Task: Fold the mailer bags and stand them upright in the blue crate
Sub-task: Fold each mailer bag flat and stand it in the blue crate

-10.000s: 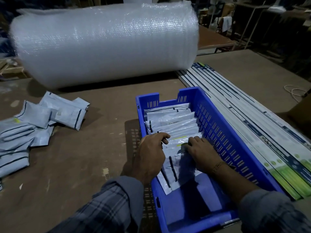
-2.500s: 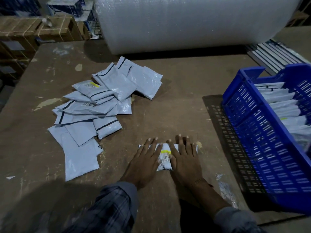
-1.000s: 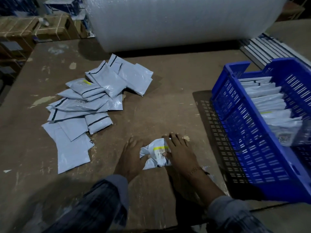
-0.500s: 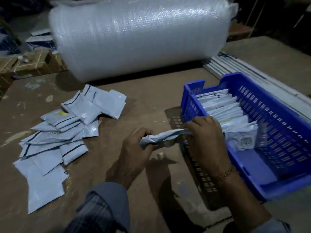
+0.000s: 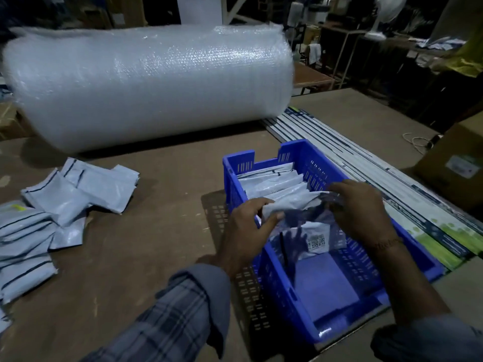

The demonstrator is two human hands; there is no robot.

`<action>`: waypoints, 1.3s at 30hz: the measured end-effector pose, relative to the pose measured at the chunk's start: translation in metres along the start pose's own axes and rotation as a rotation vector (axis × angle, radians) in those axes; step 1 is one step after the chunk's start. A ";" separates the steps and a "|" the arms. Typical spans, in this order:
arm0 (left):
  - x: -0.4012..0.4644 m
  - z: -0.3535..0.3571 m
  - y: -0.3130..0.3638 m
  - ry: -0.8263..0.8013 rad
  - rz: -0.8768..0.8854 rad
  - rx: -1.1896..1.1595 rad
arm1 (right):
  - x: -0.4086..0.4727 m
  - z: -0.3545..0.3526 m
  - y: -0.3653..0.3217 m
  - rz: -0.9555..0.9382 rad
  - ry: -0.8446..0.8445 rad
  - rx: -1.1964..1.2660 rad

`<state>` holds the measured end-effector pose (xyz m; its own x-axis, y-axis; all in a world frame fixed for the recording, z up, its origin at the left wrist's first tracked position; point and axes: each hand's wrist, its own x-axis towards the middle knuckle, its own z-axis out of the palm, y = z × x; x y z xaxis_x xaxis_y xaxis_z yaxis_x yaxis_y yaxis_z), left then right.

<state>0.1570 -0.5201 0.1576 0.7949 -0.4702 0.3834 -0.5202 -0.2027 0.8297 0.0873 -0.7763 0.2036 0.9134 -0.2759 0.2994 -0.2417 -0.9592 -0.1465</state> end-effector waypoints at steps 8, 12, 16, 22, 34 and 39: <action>0.007 0.040 -0.044 -0.006 -0.035 0.316 | 0.011 0.077 0.054 0.016 -0.427 -0.027; 0.009 0.041 -0.041 -0.010 -0.049 0.342 | 0.015 0.092 0.052 0.002 -0.541 -0.059; 0.009 0.043 -0.041 0.009 -0.038 0.378 | 0.018 0.104 0.047 -0.026 -0.548 -0.054; 0.008 0.044 -0.036 0.034 -0.029 0.374 | 0.017 0.108 0.045 -0.085 -0.458 -0.163; 0.007 0.043 -0.039 0.032 -0.038 0.377 | 0.015 0.103 0.042 -0.055 -0.449 -0.267; 0.006 0.044 -0.042 0.030 -0.027 0.366 | 0.013 0.099 0.039 -0.049 -0.422 -0.276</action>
<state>0.1699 -0.5519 0.1074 0.8161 -0.4357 0.3797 -0.5716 -0.5114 0.6417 0.1220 -0.8115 0.1086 0.9649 -0.2360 -0.1157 -0.2208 -0.9666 0.1301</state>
